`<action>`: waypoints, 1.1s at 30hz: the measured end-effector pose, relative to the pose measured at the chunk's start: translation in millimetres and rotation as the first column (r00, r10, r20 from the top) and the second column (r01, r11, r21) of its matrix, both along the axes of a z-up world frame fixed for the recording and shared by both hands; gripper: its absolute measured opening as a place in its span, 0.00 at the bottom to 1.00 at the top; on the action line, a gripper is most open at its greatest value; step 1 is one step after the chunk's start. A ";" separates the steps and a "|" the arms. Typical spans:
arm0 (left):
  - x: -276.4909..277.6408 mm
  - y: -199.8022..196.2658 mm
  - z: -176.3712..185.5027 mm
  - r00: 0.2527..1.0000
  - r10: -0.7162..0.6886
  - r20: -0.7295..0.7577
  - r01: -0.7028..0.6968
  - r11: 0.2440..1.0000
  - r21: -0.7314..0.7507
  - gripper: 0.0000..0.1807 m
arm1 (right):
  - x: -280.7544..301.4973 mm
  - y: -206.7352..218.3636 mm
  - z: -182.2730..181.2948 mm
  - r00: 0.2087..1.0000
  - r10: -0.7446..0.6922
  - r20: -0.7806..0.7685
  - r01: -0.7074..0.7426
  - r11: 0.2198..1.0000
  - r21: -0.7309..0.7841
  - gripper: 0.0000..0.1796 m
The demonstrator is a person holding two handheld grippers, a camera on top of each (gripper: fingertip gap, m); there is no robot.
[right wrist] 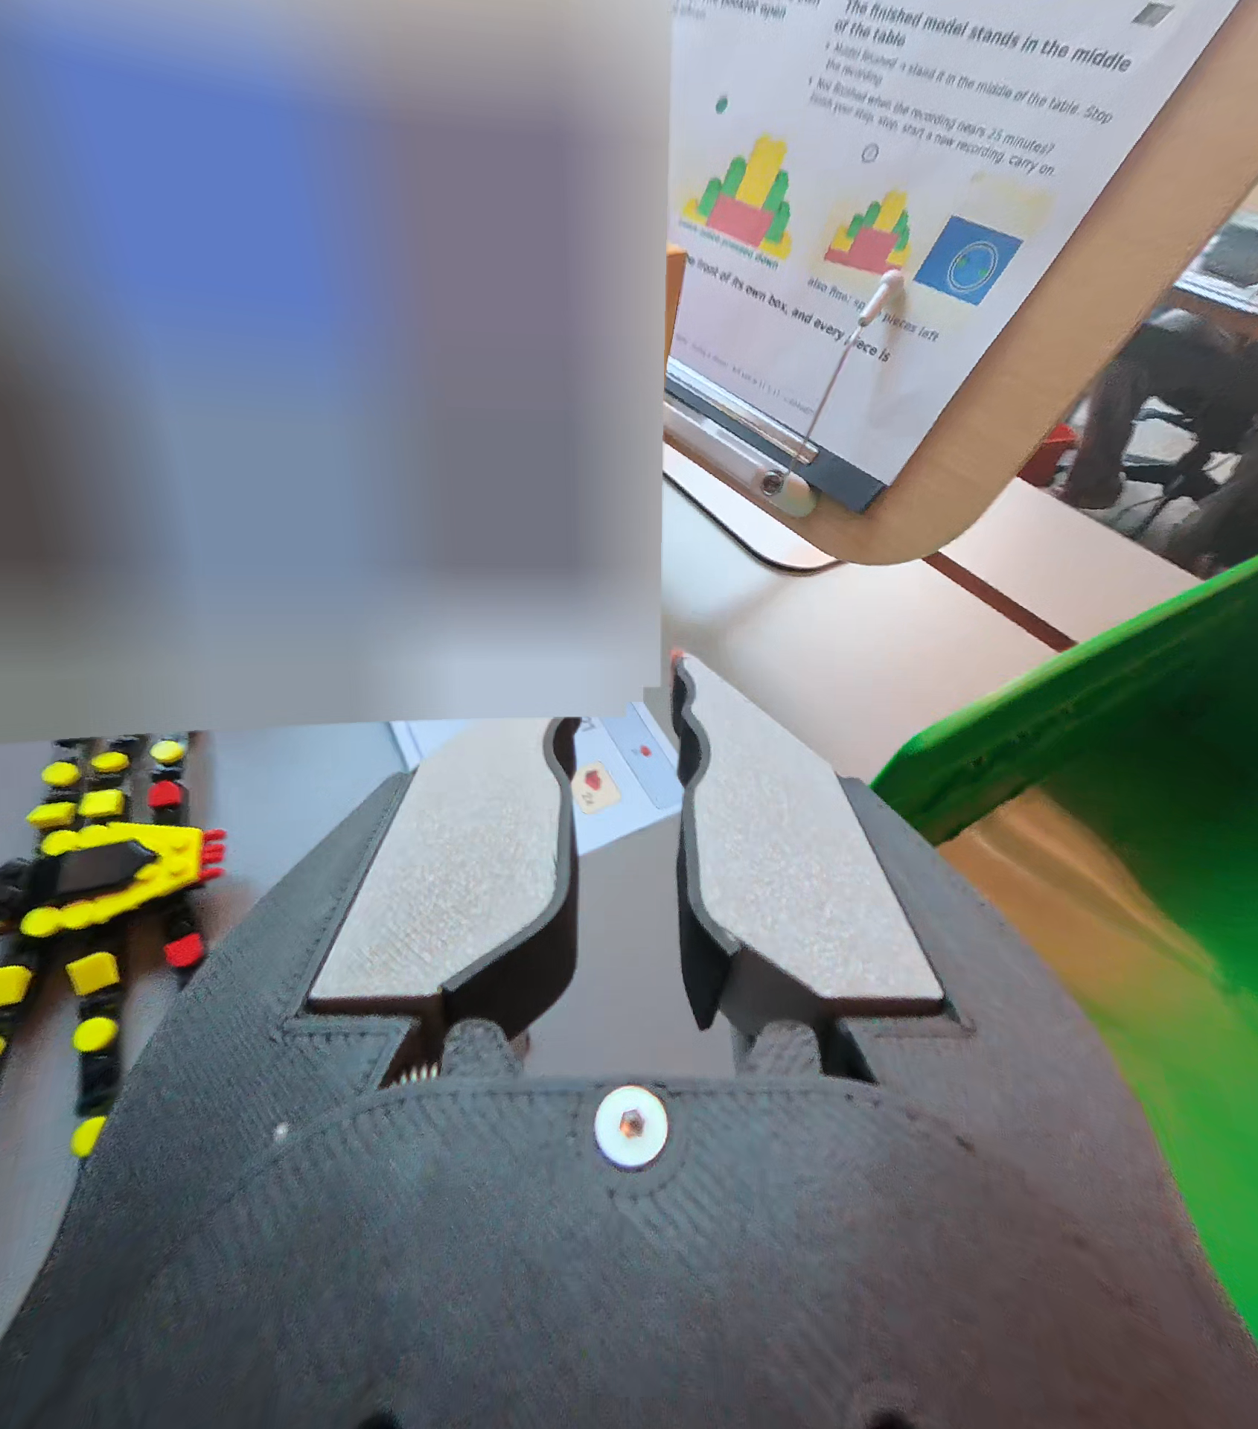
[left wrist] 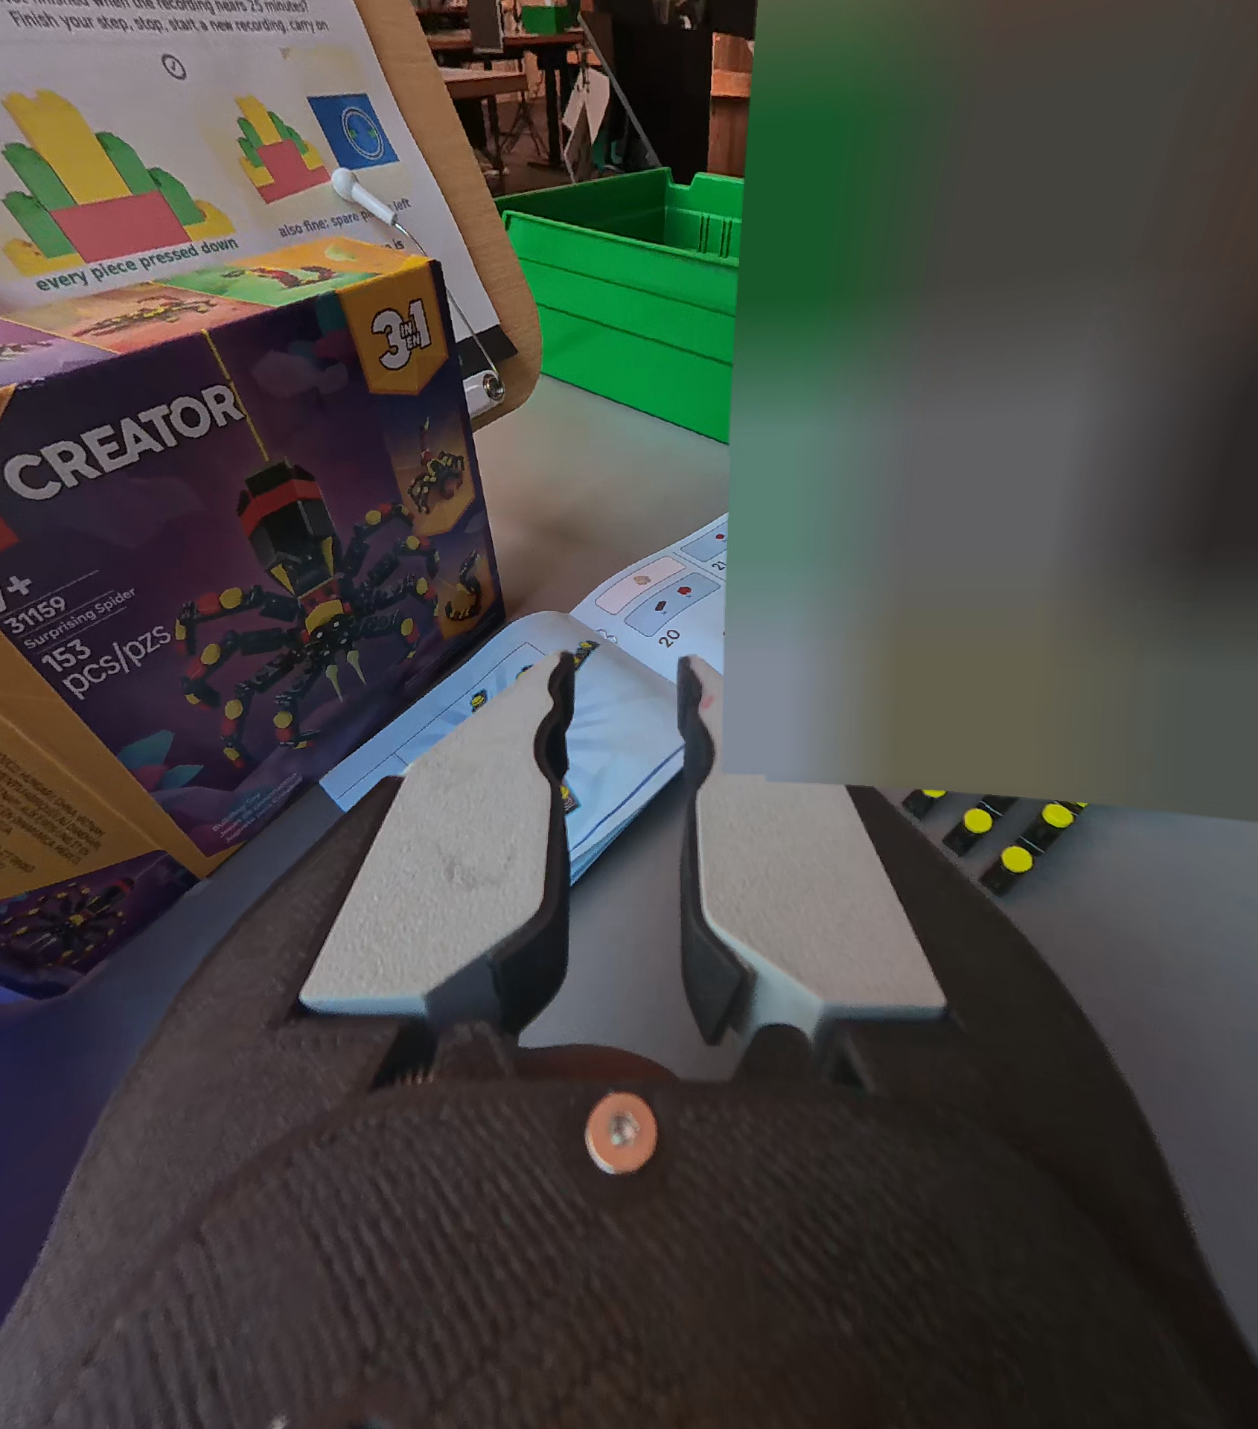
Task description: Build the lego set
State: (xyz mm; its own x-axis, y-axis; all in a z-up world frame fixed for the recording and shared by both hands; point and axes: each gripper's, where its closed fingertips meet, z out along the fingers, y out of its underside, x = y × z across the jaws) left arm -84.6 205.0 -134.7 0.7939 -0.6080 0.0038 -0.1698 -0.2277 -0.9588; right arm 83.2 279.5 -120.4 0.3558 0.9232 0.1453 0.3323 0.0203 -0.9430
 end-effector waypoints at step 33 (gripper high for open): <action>-25.3 -24.9 75.3 0.997 0.075 -0.008 -0.071 0.970 0.234 0.14 | -4.7 -7.1 -26.5 0.996 0.040 0.083 -0.040 0.999 0.004 0.21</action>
